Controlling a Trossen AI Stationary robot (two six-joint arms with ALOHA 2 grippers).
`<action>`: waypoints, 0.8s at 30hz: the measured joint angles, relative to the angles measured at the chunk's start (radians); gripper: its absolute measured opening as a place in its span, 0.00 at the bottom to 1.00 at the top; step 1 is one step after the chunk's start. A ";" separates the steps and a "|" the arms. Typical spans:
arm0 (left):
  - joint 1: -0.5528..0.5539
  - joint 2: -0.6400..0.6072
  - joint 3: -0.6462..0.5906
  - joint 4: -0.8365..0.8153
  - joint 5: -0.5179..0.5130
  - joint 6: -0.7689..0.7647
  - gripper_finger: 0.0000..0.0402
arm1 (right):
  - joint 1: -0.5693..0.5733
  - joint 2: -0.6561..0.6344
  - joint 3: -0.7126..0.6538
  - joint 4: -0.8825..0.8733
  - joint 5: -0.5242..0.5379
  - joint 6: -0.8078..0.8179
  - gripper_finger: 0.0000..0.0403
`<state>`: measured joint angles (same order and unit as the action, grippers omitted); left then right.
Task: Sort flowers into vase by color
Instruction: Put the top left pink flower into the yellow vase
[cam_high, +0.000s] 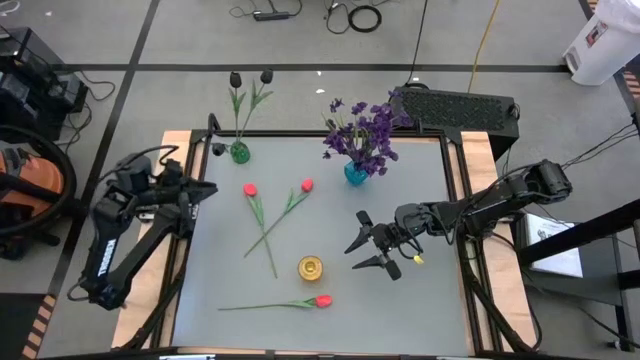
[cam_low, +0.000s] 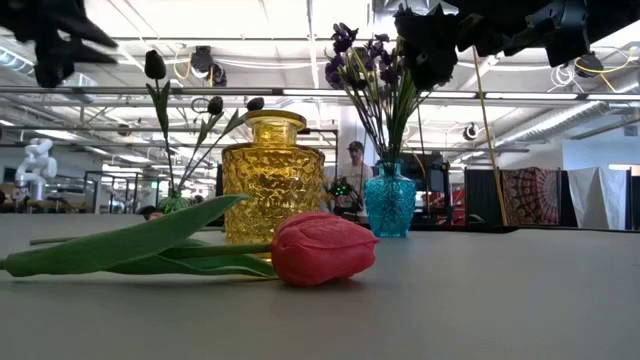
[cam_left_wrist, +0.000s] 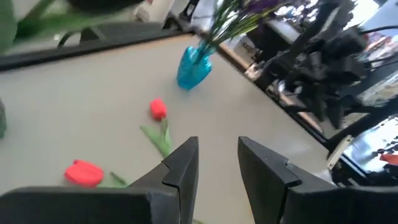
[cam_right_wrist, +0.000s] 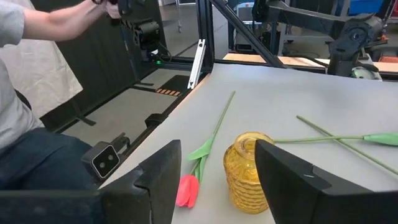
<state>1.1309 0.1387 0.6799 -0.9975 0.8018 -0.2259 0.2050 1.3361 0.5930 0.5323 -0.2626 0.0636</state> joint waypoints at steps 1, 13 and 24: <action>0.000 0.000 -0.026 0.009 0.000 0.001 0.29 | 0.000 0.000 0.000 -0.001 0.000 -0.001 0.49; -0.001 0.000 -0.183 0.151 0.086 -0.001 0.29 | 0.000 0.000 0.000 -0.042 0.008 0.001 0.49; -0.018 0.000 -0.183 0.594 0.132 -0.082 0.29 | -0.002 0.000 0.000 -0.043 0.058 -0.023 0.49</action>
<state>1.1126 0.1387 0.4973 -0.4033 0.9339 -0.3082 0.2031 1.3361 0.5930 0.4892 -0.2050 0.0406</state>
